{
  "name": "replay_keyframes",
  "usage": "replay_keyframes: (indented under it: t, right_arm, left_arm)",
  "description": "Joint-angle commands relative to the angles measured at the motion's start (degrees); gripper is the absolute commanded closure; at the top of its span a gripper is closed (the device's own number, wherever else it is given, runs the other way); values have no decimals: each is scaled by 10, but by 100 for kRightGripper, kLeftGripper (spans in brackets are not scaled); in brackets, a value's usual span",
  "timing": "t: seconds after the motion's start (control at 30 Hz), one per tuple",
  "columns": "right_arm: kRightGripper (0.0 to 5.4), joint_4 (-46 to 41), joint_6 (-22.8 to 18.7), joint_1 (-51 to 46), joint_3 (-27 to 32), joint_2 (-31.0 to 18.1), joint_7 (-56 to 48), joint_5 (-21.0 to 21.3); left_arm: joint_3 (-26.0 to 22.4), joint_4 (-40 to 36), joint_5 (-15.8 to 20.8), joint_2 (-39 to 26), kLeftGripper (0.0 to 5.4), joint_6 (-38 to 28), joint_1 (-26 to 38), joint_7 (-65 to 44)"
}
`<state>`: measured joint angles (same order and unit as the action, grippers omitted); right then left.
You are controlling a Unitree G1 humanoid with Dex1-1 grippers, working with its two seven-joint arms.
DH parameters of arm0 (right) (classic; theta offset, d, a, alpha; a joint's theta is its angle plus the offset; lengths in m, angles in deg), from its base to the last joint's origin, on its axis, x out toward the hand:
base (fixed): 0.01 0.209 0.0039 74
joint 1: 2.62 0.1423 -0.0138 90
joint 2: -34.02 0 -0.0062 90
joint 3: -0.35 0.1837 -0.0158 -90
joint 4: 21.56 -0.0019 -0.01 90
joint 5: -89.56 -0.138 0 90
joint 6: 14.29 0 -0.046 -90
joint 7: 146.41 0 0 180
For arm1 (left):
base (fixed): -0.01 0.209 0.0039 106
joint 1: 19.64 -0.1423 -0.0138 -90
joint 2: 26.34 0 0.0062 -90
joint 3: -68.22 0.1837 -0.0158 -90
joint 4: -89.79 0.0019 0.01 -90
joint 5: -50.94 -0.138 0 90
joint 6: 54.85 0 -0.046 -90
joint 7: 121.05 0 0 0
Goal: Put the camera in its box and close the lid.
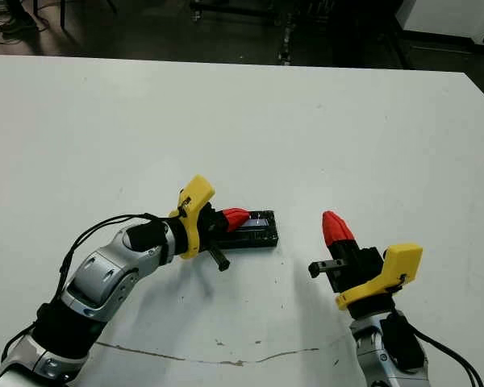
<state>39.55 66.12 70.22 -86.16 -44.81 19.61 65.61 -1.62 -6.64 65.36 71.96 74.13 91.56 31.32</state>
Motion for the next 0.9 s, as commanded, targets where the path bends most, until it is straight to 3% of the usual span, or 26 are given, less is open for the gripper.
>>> replay_keyframes:
  t: [0.03, 0.17, 0.37, 0.43, 0.57, 0.9]
  right_arm:
    - [540, -7, -7, -5, 7, -4, 6, -4]
    - [540, -8, -9, -1, 10, -9, 2, -9]
    - [540, 1, 2, 15, 17, -5, 3, -8]
    - [540, 2, 4, 23, 21, -5, 7, -3]
    - [540, 8, 9, 44, 30, 1, 22, 3]
    - [540, 27, 15, 66, 33, 7, 33, 11]
  left_arm:
    - [-30, -30, 18, -18, 539, 36, -24, -4]
    - [-90, -100, 46, -28, 539, -5, -42, -7]
    - [-185, -161, 55, -26, 539, -161, -93, 9]
    - [-212, -154, 54, -15, 539, -223, -108, 20]
    - [-256, -139, 48, -2, 539, -285, -135, 61]
    - [-285, -52, 35, 36, 539, -431, -188, 100]
